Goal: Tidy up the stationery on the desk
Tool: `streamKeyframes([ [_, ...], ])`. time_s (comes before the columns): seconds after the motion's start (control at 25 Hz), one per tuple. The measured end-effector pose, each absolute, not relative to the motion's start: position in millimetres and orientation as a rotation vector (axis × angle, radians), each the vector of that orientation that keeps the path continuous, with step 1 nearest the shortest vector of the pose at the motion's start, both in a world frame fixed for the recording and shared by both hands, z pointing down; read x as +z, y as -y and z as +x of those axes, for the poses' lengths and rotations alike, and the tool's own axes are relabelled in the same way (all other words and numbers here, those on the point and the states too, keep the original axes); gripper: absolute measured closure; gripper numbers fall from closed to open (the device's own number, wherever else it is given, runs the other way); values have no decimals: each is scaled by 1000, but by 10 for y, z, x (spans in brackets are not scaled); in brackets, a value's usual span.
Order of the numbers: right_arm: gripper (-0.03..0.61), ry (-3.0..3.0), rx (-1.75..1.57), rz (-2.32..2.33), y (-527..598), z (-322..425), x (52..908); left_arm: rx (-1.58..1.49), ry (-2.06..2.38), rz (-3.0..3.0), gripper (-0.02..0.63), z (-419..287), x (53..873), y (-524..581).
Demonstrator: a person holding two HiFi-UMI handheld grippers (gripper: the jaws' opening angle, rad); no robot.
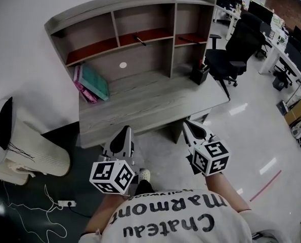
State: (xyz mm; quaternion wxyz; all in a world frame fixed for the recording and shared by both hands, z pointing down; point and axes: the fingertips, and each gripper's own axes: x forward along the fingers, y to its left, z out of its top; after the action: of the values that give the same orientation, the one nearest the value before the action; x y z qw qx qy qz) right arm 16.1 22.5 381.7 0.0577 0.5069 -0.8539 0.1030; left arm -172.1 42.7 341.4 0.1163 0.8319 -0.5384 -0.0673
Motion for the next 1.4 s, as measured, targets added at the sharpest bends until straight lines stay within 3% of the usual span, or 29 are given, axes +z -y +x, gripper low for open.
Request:
streamKeyframes([
  [0.52,569,2557,301,1685,781,-126,3469,-213,1504,2537,598,-2090,2944,701],
  [1.4,569,2513,358,1814,1765,-593,3537,-184,1393,2571,598,-2619,3087,1891],
])
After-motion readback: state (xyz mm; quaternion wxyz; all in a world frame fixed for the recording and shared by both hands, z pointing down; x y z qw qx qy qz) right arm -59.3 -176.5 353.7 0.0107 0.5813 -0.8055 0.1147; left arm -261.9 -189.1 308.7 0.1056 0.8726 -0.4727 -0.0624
